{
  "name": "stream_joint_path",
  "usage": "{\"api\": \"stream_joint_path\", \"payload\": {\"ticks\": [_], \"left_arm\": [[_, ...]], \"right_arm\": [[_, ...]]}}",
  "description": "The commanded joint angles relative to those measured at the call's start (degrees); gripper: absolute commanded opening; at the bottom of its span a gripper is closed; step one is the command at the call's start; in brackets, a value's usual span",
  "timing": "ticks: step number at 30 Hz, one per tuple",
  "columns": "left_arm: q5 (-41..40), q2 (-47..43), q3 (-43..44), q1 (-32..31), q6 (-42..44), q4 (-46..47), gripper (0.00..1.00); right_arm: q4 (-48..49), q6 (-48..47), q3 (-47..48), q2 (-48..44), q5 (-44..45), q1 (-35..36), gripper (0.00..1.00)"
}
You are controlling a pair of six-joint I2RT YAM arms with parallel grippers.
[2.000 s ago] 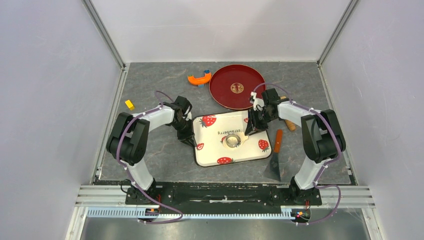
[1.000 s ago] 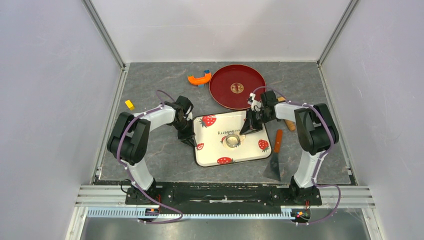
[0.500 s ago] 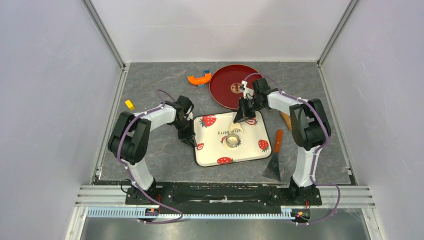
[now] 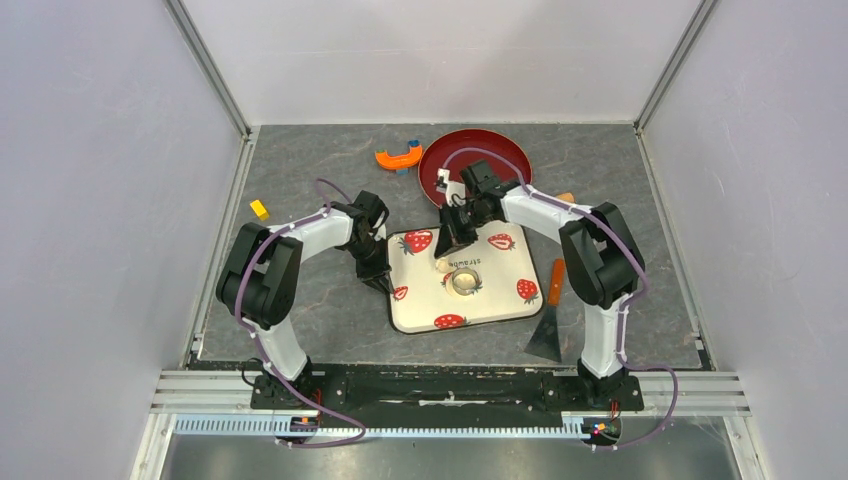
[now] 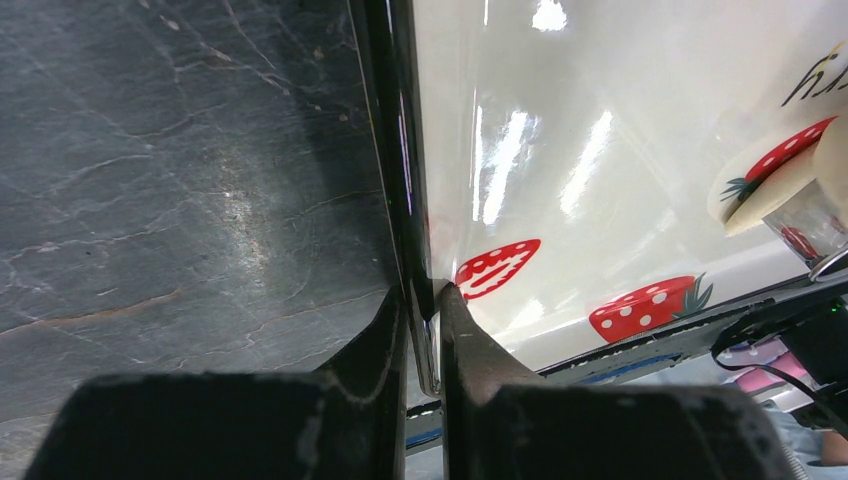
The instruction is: Roll out the dumpling wrappers from the dough
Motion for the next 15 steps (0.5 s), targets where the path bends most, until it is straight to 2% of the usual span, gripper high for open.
{"api": "stream_joint_path", "payload": {"ticks": [1,15], "left_arm": [[-8.71,3.45,-1.45,-0.96,4.69,0.14,0.02],[-8.70,3.63,-1.34,-1.04,5.13,0.17,0.02]], "right_arm": [[-1.00,1.20,3.50,-0.73,-0.49,2.57,0.07],[-3.77,0.91,2.83,-6.01,-0.76,7.96,0.07]]}}
